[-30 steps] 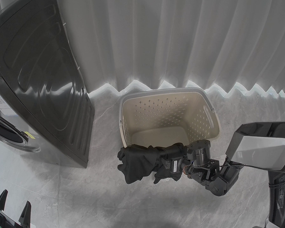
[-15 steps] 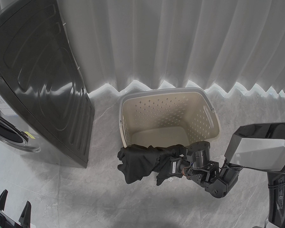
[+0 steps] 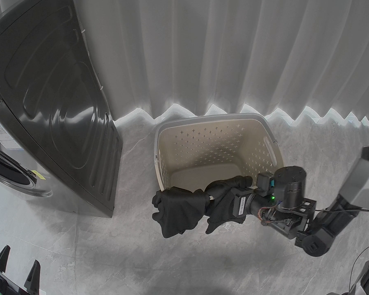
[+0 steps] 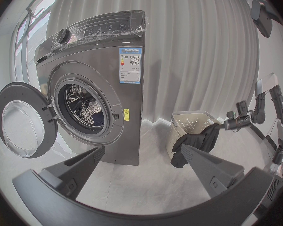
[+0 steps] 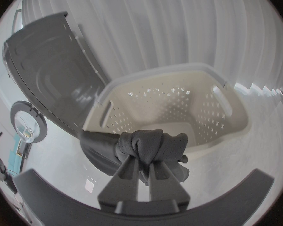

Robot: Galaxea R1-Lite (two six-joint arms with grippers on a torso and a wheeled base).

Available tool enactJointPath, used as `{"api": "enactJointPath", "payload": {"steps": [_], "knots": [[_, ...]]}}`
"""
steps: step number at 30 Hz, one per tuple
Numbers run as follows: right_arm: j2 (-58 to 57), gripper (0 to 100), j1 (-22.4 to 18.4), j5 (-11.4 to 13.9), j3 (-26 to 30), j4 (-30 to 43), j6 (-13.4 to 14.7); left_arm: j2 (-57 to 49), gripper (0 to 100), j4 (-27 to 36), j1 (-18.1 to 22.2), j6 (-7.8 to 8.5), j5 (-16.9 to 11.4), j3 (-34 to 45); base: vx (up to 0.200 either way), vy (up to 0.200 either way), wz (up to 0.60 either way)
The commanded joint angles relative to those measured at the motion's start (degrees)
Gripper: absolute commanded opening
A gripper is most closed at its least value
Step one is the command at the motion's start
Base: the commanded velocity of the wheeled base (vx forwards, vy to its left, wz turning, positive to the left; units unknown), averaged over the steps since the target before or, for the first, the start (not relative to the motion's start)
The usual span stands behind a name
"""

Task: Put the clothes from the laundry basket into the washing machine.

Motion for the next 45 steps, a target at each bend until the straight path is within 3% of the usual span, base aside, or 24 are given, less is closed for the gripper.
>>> {"api": "enactJointPath", "payload": {"steps": [1,4,12,33,39,45], "knots": [[-18.14,0,3.27,0.61,5.76,0.40,-0.47,-0.93,100,0.08,0.01,-0.28,0.12,0.92,0.000,0.000,0.00],[-24.12,0,3.44,2.80,6.82,-0.66,-3.29,-0.93,100,0.08,0.01,-0.55,0.21,0.92,0.000,0.000,0.00],[-29.13,0,3.62,3.33,7.52,-1.27,-5.22,-0.93,100,0.08,0.01,-0.37,0.12,0.92,0.000,0.000,0.00],[-30.88,0,3.71,3.60,9.36,-1.45,-5.22,-0.93,100,0.08,0.01,-0.63,0.47,0.92,-0.171,0.000,0.00],[-30.88,0,3.71,3.68,9.19,-1.53,-5.22,-0.93,100,0.08,0.01,-0.63,0.39,0.92,0.000,0.000,0.00],[-30.62,0,3.71,3.60,9.10,-1.53,-5.13,-0.93,100,0.08,0.01,-0.63,0.47,0.92,0.000,0.200,0.00]]}}
